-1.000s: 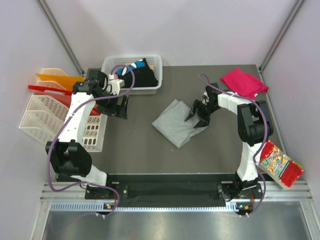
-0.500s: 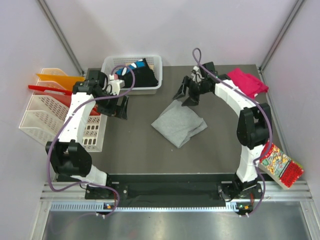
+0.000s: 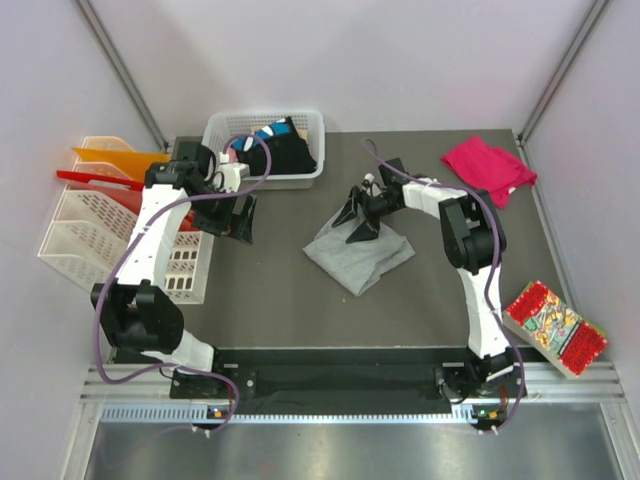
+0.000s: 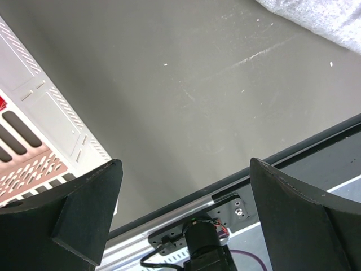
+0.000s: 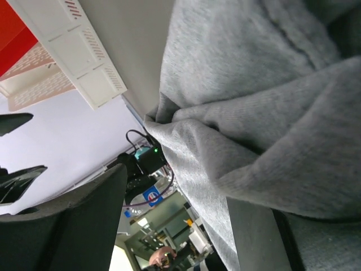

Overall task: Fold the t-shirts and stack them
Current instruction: Fold the long partially folded tshirt into a neat square, then put the neatly folded tshirt into the corner of the board with the right arm

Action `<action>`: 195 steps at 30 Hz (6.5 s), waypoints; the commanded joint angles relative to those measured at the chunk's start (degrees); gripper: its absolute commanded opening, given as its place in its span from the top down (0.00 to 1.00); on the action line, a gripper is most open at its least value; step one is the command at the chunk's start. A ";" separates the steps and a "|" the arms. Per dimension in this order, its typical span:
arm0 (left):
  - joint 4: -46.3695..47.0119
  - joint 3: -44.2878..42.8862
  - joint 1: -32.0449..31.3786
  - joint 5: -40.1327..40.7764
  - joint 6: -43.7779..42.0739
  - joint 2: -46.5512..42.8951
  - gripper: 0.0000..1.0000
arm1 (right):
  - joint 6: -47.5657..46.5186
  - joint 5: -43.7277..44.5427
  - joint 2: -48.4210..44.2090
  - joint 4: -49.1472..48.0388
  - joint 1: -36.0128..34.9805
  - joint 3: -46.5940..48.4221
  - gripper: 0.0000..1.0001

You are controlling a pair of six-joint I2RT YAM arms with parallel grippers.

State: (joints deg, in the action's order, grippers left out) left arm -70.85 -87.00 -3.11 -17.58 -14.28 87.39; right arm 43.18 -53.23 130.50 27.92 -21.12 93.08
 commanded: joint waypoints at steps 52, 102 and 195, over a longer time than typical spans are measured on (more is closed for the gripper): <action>-3.07 -0.71 -1.53 -1.66 -1.98 -4.61 0.01 | -23.40 15.61 -12.29 12.51 11.45 -1.94 0.25; 38.85 3.06 -31.95 -0.26 12.88 30.20 0.01 | -27.27 4.10 1.08 5.12 8.56 -11.34 0.32; 13.99 16.25 -8.66 -1.14 2.77 -5.92 0.01 | -6.18 83.38 -17.79 31.25 29.56 31.84 0.00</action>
State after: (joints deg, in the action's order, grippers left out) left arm -55.40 -70.52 -12.10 -17.72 -10.55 85.27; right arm 33.10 22.09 121.21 56.53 6.98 131.66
